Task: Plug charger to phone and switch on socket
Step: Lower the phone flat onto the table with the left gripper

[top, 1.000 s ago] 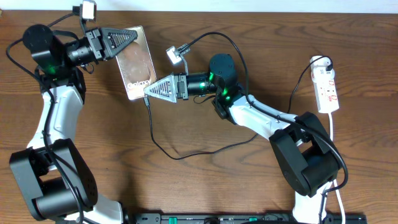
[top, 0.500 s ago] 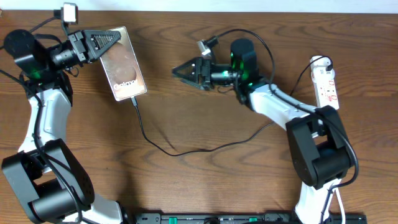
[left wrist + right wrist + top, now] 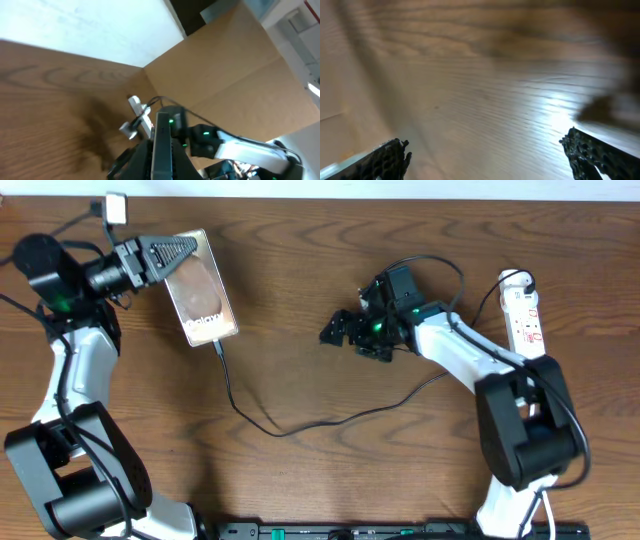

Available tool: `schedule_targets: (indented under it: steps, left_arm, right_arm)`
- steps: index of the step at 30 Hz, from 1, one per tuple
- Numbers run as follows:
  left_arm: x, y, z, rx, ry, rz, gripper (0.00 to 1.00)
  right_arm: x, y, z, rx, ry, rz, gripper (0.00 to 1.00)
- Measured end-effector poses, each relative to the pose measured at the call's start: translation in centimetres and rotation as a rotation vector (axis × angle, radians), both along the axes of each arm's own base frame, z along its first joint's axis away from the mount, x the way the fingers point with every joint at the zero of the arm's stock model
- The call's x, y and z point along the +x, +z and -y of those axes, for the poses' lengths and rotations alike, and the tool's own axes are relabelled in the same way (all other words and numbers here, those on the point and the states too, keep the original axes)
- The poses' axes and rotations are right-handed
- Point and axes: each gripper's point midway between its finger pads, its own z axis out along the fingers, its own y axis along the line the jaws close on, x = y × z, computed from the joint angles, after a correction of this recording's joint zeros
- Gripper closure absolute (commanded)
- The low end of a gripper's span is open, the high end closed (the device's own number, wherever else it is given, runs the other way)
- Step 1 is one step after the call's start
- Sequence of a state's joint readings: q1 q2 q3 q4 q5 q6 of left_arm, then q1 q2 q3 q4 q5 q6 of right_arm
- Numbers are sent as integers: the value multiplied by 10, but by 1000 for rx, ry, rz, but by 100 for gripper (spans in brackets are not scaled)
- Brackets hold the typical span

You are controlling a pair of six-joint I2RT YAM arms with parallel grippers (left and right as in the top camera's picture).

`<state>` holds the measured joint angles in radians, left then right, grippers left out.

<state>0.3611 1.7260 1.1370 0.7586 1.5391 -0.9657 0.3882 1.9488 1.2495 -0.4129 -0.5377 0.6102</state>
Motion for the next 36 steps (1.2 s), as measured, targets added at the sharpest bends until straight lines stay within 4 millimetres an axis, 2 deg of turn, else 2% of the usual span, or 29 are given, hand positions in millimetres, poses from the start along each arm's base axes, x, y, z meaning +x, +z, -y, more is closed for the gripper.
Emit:
schedule_targets:
  steps: [4, 11, 13, 19, 22, 26, 30, 35, 36]
  left_arm:
    - [-4, -41, 2, -29, 49, -86, 93]
    - [-12, -102, 1, -37, 158, -195, 93]
    - [-13, -115, 0, -29, 185, -225, 93]
    - [-27, -192, -9, 52, 339, -505, 93]
    - [-37, -227, -19, 168, 424, -607, 93]
    - [-46, -253, -32, 280, 496, -682, 93]
    - [-56, -270, -42, 354, 551, -757, 92]
    - [-71, -284, -47, 397, 577, -858, 92]
    - [-72, -285, -47, 400, 578, -863, 87]
  right_arm:
    - [2, 33, 25, -120, -39, 104, 1]
    - [3, 70, 45, -197, -66, 217, 1]
    - [2, 76, 47, -203, -67, 231, 1]
    - [0, 81, 50, -217, -65, 244, 1]
    - [-1, 80, 51, -222, -66, 237, 1]
    - [-1, 79, 52, -224, -66, 237, 1]
    - [-2, 79, 52, -226, -67, 236, 1]
    - [-2, 79, 52, -226, -67, 236, 1]
    - [-1, 79, 52, -226, -67, 236, 1]
